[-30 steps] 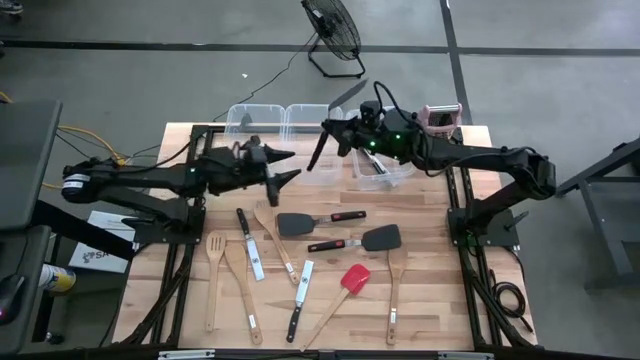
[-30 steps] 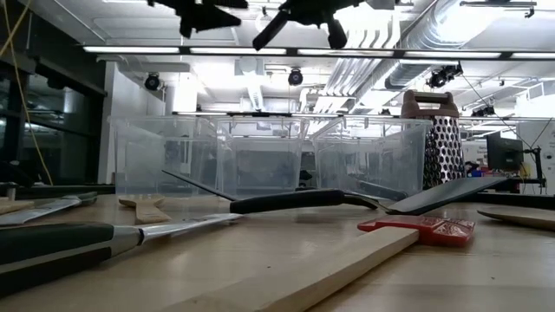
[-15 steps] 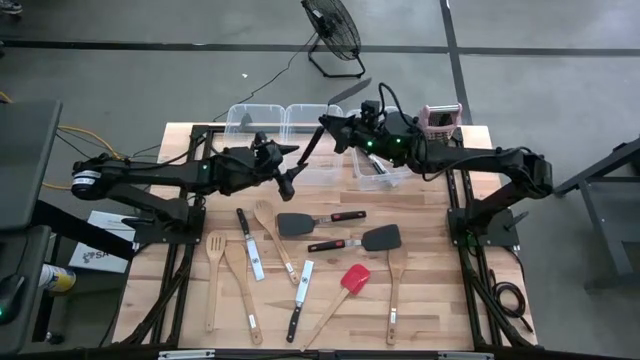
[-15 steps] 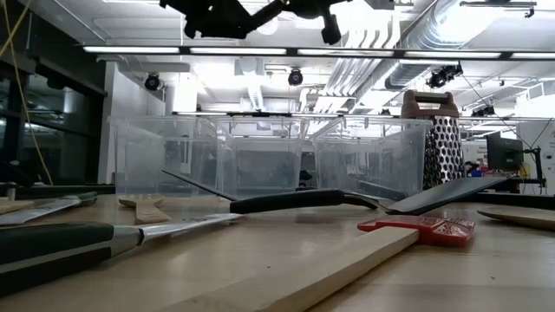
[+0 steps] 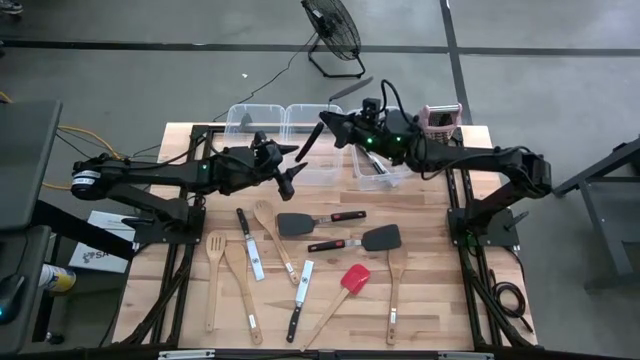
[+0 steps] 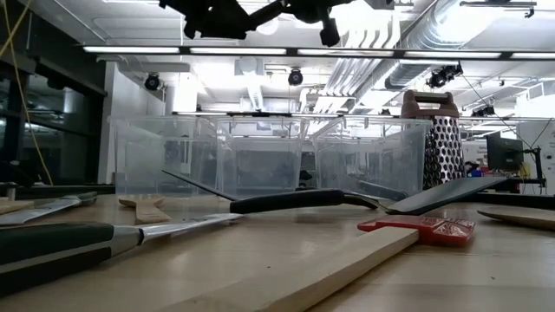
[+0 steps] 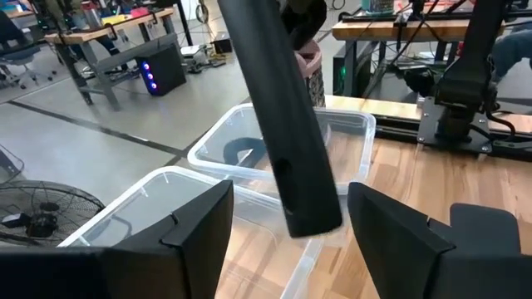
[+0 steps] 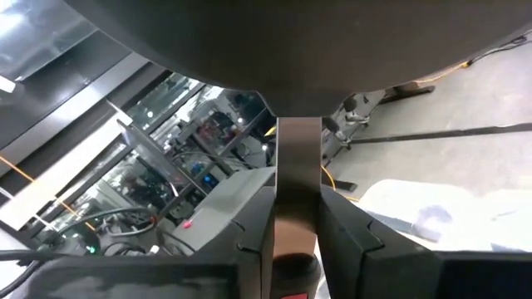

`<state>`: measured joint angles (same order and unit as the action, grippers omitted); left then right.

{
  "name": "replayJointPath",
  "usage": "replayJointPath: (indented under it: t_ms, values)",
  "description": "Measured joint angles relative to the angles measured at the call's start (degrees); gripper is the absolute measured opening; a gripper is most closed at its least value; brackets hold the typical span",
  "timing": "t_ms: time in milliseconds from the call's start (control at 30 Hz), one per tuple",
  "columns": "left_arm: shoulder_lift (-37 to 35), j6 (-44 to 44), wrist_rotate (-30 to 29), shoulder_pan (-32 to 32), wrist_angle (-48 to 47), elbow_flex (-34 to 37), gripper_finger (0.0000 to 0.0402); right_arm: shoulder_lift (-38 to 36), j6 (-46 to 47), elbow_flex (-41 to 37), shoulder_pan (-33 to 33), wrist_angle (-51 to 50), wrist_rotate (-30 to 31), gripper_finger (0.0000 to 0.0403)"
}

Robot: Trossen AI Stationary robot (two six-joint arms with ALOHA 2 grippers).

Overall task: Pick & Place Kitchen Items
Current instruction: Put the black spatula into the transparent middle bin

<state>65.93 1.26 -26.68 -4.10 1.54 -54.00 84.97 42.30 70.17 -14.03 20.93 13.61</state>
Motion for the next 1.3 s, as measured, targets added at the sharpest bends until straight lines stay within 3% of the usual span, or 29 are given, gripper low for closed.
replayJointPath:
  t_ms: [533, 833, 1100, 1300]
  values:
    - [-0.09, -0.14, -0.72, -0.02, -0.04, 0.02, 0.0054, -0.02, -0.73, 0.0, -0.06, -1.41, 0.68, 0.0061]
    - [-0.07, 0.07, -0.59, 0.0, -0.54, 0.13, 0.0051, -0.16, -2.08, 0.0, -0.04, -3.56, -0.27, 0.0061]
    - [-0.2, -1.51, -2.37, 0.09, -0.94, 0.13, 0.0046, -0.38, -3.54, -0.04, -0.32, -7.82, -6.38, 0.0205]
    - [-1.78, -3.53, -9.17, 0.0, -2.94, 0.13, 0.0046, -1.32, -0.28, -0.04, -1.1, -11.67, -14.21, 0.0247]
